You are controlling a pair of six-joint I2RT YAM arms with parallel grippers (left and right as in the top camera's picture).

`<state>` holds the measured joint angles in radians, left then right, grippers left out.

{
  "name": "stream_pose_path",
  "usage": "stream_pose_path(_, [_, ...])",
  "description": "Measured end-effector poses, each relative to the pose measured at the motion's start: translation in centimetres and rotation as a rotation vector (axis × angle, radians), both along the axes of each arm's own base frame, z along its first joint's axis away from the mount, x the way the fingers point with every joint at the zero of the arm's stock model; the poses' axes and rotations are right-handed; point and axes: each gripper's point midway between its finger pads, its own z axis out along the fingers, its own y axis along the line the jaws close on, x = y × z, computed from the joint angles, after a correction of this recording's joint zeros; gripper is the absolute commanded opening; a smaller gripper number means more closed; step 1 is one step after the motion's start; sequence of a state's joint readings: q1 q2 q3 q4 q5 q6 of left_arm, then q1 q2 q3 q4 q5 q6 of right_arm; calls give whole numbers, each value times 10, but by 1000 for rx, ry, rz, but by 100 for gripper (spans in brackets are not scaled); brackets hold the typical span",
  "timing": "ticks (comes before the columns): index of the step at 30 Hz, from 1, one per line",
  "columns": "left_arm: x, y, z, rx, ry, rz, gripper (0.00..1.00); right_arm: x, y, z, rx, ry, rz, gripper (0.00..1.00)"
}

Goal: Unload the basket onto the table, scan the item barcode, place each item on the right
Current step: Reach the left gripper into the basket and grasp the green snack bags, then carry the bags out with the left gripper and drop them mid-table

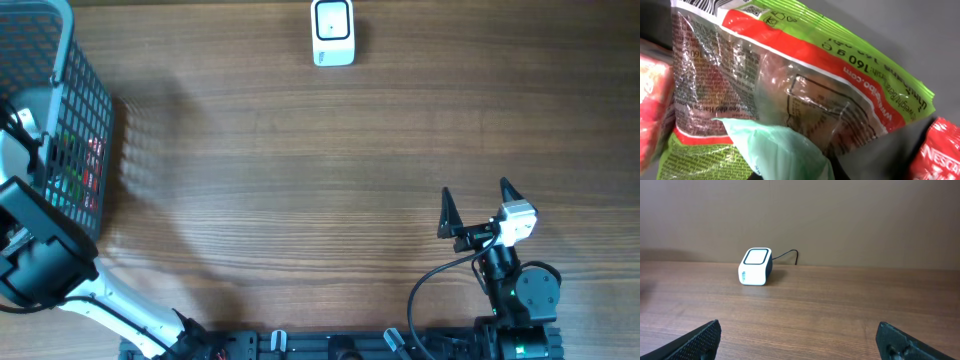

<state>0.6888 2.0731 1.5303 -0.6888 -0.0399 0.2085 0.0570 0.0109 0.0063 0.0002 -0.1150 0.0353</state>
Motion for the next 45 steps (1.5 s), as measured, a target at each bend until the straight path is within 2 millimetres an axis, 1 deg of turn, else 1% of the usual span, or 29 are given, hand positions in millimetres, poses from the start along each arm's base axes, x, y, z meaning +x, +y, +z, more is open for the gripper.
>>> stream_pose_path(3, [5, -1, 10, -6, -4, 11, 4, 0, 0, 0, 0, 0, 0, 100])
stream_pose_path(5, [25, 4, 57, 48, -85, 2, 4, 0, 0, 0, 0, 0, 0, 100])
stream_pose_path(7, [45, 3, 146, 171, -253, -24, 4, 0, 0, 0, 0, 0, 0, 100])
stream_pose_path(8, [47, -5, 212, 260, -378, -38, 4, 0, 0, 0, 0, 0, 0, 100])
stream_pose_path(9, [40, -19, 275, 336, -500, -47, 4, 0, 0, 0, 0, 0, 0, 100])
stream_pose_path(10, [28, -37, 328, 385, -614, -38, 4, 0, 0, 0, 0, 0, 0, 100])
stream_pose_path(12, [-2, -78, 388, 398, -747, -30, 4, 0, 0, 0, 0, 0, 0, 100])
stream_pose_path(13, [-17, -114, 399, 338, -780, -51, 4, 0, 0, 0, 0, 0, 0, 100])
stream_pose_path(15, [-23, -170, 396, 211, -784, -122, 4, 0, 0, 0, 0, 0, 0, 99])
stream_pose_path(19, [-20, -300, 337, -89, -601, -356, 4, 0, 0, 0, 0, 0, -1, 100])
stream_pose_path(21, [-14, -343, 308, -167, -530, -412, 4, 0, 0, 0, 0, 0, -1, 100])
stream_pose_path(22, [-10, -369, 282, -205, -470, -437, 4, 0, 0, 0, 0, 0, -2, 100])
stream_pose_path(23, [-4, -400, 239, -249, -372, -454, 4, 0, -1, 0, 0, 0, -3, 100])
stream_pose_path(24, [1, -423, 204, -274, -305, -462, 4, 0, -1, 0, 0, 0, -3, 100])
stream_pose_path(26, [4, -471, 122, -297, -156, -466, 4, 0, -1, 0, 0, 0, -3, 100])
stream_pose_path(27, [0, -493, 88, -296, -91, -479, 4, 0, -1, 0, 0, 0, -3, 100])
stream_pose_path(28, [-3, -513, 63, -296, -50, -494, 4, 0, -1, 0, 0, 0, -3, 100])
stream_pose_path(29, [-3, -527, 47, -298, -32, -507, 18, 0, -1, 0, 0, 0, -3, 100])
stream_pose_path(30, [-4, -543, 29, -299, -18, -526, 54, 0, -1, 0, 0, 0, -3, 100])
stream_pose_path(31, [-8, -560, 6, -298, 6, -549, 73, 0, -1, 0, 0, 0, -3, 100])
stream_pose_path(32, [-10, -567, -3, -297, 14, -559, 100, 0, -1, 0, 0, 0, -3, 100])
stream_pose_path(34, [-5, -572, -2, -308, -14, -557, 100, 0, -1, 0, 0, 0, -3, 100])
stream_pose_path(37, [5, -563, 1, -299, -27, -549, 100, 0, -1, 0, 0, 0, -3, 100])
stream_pose_path(39, [13, -554, 14, -293, -46, -557, 100, 0, -1, 0, 0, 0, -3, 100])
stream_pose_path(41, [22, -545, 45, -291, -87, -572, 100, 0, -1, 0, 0, 0, -3, 100])
stream_pose_path(42, [26, -537, 73, -287, -111, -578, 100, 0, -1, 0, 0, 0, -3, 100])
stream_pose_path(43, [36, -526, 107, -291, -172, -573, 100, 0, -1, 0, 0, 0, -3, 100])
stream_pose_path(44, [47, -504, 149, -286, -238, -548, 99, 0, -1, 0, 0, 0, -3, 100])
stream_pose_path(45, [58, -481, 182, -278, -308, -507, 100, 0, -1, 0, 0, 0, -3, 100])
